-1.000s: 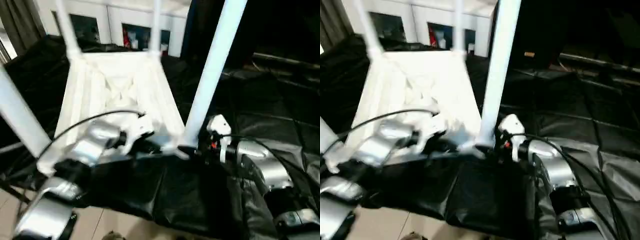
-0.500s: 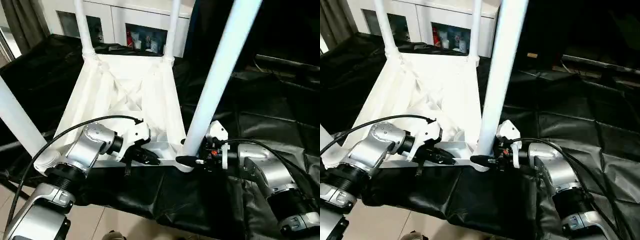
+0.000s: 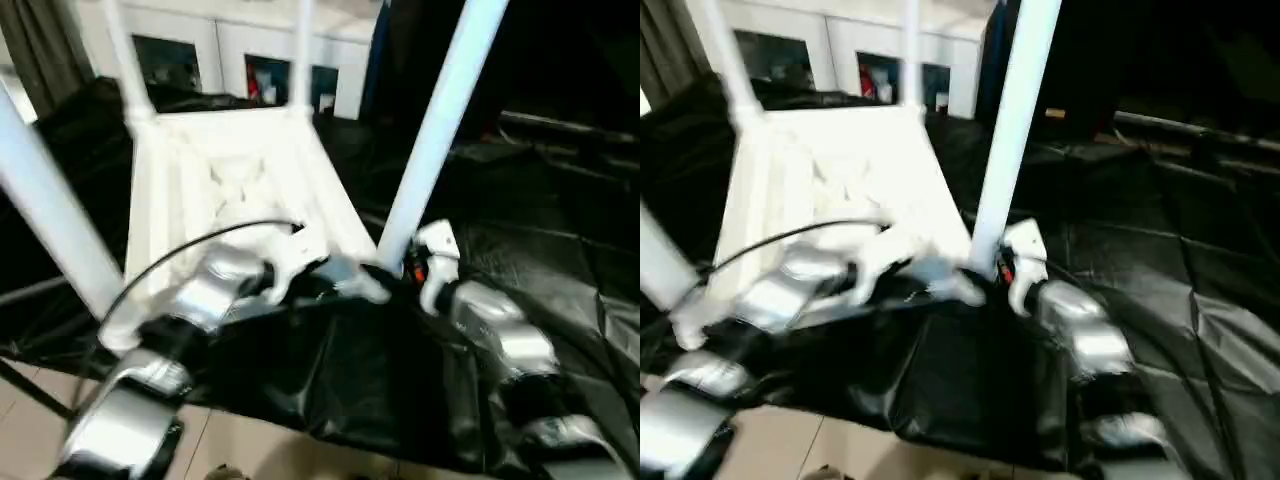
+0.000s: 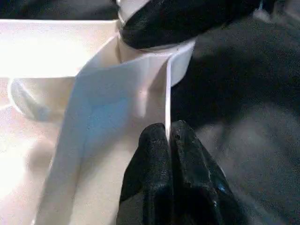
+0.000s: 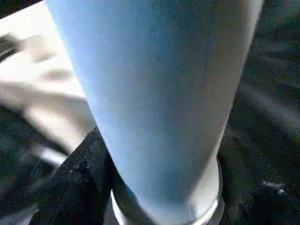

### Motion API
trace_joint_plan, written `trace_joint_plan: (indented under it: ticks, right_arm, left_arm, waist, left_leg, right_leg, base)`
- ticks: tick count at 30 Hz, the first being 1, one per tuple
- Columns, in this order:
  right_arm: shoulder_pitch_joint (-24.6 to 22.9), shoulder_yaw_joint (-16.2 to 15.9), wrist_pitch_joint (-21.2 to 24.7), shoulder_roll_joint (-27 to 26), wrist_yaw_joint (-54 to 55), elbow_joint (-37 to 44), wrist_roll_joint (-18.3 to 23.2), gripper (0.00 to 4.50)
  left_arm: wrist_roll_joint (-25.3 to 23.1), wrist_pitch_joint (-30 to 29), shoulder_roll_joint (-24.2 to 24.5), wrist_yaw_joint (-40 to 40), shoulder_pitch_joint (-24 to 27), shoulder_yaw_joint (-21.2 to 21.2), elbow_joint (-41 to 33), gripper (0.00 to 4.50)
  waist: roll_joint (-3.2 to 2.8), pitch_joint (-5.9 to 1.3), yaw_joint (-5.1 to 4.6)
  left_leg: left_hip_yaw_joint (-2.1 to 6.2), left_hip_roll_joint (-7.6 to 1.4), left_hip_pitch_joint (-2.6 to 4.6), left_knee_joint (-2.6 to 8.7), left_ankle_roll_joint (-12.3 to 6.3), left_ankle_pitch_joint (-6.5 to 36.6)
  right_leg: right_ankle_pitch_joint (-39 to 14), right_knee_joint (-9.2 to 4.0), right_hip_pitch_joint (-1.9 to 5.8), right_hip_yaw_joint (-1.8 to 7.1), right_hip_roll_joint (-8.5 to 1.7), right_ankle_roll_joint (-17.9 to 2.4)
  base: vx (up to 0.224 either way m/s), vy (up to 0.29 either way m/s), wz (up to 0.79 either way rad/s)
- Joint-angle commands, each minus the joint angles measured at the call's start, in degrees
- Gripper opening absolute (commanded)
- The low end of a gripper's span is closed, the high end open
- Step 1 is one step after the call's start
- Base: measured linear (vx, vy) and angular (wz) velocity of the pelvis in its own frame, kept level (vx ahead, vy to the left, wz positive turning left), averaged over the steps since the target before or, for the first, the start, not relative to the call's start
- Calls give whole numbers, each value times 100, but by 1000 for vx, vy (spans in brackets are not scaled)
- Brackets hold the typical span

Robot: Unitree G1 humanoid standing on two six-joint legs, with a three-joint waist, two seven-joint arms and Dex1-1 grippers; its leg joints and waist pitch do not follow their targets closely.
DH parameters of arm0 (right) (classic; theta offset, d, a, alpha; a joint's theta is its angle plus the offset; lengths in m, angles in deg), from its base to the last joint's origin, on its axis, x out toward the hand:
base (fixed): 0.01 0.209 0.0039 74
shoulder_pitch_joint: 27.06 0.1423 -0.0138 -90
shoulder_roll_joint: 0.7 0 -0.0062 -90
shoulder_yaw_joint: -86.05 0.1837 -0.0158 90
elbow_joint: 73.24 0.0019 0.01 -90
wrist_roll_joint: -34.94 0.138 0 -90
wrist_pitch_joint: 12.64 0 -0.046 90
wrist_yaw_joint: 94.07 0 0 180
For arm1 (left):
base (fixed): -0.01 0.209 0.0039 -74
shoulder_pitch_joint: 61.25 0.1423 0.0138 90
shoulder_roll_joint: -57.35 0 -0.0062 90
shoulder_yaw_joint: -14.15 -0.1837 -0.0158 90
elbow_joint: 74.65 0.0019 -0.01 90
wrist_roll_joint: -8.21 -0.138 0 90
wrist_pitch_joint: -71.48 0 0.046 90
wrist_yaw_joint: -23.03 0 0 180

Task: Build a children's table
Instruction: Rotate leg to tighten

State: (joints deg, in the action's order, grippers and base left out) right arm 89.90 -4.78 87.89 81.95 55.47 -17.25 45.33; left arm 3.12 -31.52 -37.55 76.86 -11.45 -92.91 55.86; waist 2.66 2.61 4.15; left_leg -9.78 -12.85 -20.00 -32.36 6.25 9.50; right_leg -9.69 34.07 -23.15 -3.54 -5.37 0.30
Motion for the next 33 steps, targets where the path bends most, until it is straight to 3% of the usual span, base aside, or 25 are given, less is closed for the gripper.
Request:
trace_joint_plan:
  ticks: [1, 2, 5, 8, 11, 12, 13, 16, 18, 21, 22, 24, 25, 30, 33]
  right_arm:
    - [-44, -10, 254, -309, 723, -503, -108, 263]
    - [120, 182, 372, -578, 1201, -694, 34, 263]
    - [314, 253, 461, -883, 1527, -825, 80, 263]
    - [410, -92, 230, -947, 1301, -795, -265, 263]
    - [435, -123, 113, -936, 1206, -800, -303, 263]
    - [465, -108, 50, -928, 1170, -827, -298, 319]
    - [468, -117, 14, -895, 1091, -809, -295, 333]
    - [481, -175, -135, -739, 761, -732, -332, 342]
    - [473, -192, -156, -693, 643, -690, -330, 376]
    - [356, -318, -187, -367, -144, -354, -262, 376]
    - [237, -443, -191, -95, -747, -71, -179, 376]
    - [-7, -622, -115, 468, -1882, 493, 58, 376]
    - [-85, -665, -79, 670, -2236, 661, 140, 376]
    - [-229, -786, -13, 1159, -3017, 964, 210, 376]
    - [-259, -845, -13, 1319, -3240, 1037, 147, 376]
  left_arm:
    - [108, -80, -326, -794, -141, 267, 209, 0]
    - [97, -54, -529, -1012, -212, 259, 302, 0]
    - [97, 22, -756, -1138, -290, 234, 395, 0]
    - [66, 76, -779, -906, -273, 124, 374, 0]
    - [28, 127, -736, -825, -251, 97, 399, 0]
    - [20, 156, -716, -791, -250, 91, 438, 0]
    - [27, 170, -689, -735, -232, 85, 427, 0]
    - [59, 253, -582, -479, -167, 63, 378, 0]
    - [69, 263, -551, -405, -148, 57, 352, 0]
    - [126, 288, -356, 21, -44, 7, 173, 0]
    - [184, 322, -209, 336, 32, -27, 32, 0]
    - [355, 433, 122, 1064, 201, -79, -288, 0]
    - [424, 427, 265, 1340, 262, -101, -421, 0]
    - [623, 262, 692, 2112, 418, -149, -802, 0]
    - [714, 150, 897, 2451, 510, -148, -1006, 0]
  waist:
    - [-40, -304, -14]
    - [-17, -306, -37]
    - [-17, -305, -80]
    - [-25, -320, -75]
    - [-15, -319, -77]
    - [-19, -318, -78]
    - [-3, -312, -73]
    - [5, -310, -70]
    - [5, -309, -77]
    - [11, -305, -67]
    - [17, -324, -68]
    - [21, -340, -24]
    - [61, -349, -20]
    - [19, -389, 3]
    - [5, -389, 26]
  left_leg:
    - [-39, 39, 39, 376, 50, 1962]
    - [-36, 46, 31, 374, 52, 2015]
    - [-28, 57, 25, 378, 22, 2132]
    - [-25, 61, 5, 379, -5, 2114]
    - [-29, 55, -14, 389, -50, 2038]
    - [-32, 51, -13, 390, -59, 2036]
    - [-36, 53, -6, 388, -81, 2058]
    - [-36, 52, -17, 389, -93, 2046]
    - [-34, 47, -39, 399, -120, 1973]
    - [-31, 44, -33, 400, -144, 1978]
    - [-37, 33, -64, 395, -190, 1837]
    - [-57, 9, -61, 371, -337, 1582]
    - [-61, -4, -86, 365, -407, 1398]
    - [-81, -19, -62, 315, -524, 848]
    - [-95, -17, -42, 296, -559, 761]
  right_leg:
    - [-2755, -540, 158, 146, -202, -666]
    - [-2727, -549, 168, 136, -191, -670]
    - [-2779, -564, 150, 125, -178, -610]
    - [-2718, -575, 178, 120, -181, -570]
    - [-2571, -551, 188, 130, -179, -611]
    - [-2527, -545, 186, 133, -179, -643]
    - [-2590, -555, 179, 129, -185, -650]
    - [-2652, -561, 185, 128, -193, -640]
    - [-2614, -552, 201, 135, -191, -633]
    - [-2695, -568, 212, 124, -195, -622]
    - [-2481, -538, 238, 144, -204, -664]
    - [-1889, -476, 262, 166, -193, -839]
    - [-1551, -419, 284, 168, -195, -974]
    - [-517, -271, 301, 167, -175, -1413]
    - [-153, -222, 290, 170, -161, -1568]
  base:
    - [0, 0, 0]
    - [0, 0, 0]
    - [0, 0, 0]
    - [0, 0, 0]
    - [0, 0, 0]
    - [0, 0, 0]
    - [0, 0, 0]
    - [0, 0, 0]
    - [0, 0, 0]
    - [0, 0, 0]
    - [0, 0, 0]
    - [0, 0, 0]
    - [0, 0, 0]
    - [22, -2, 1]
    - [17, 6, 0]
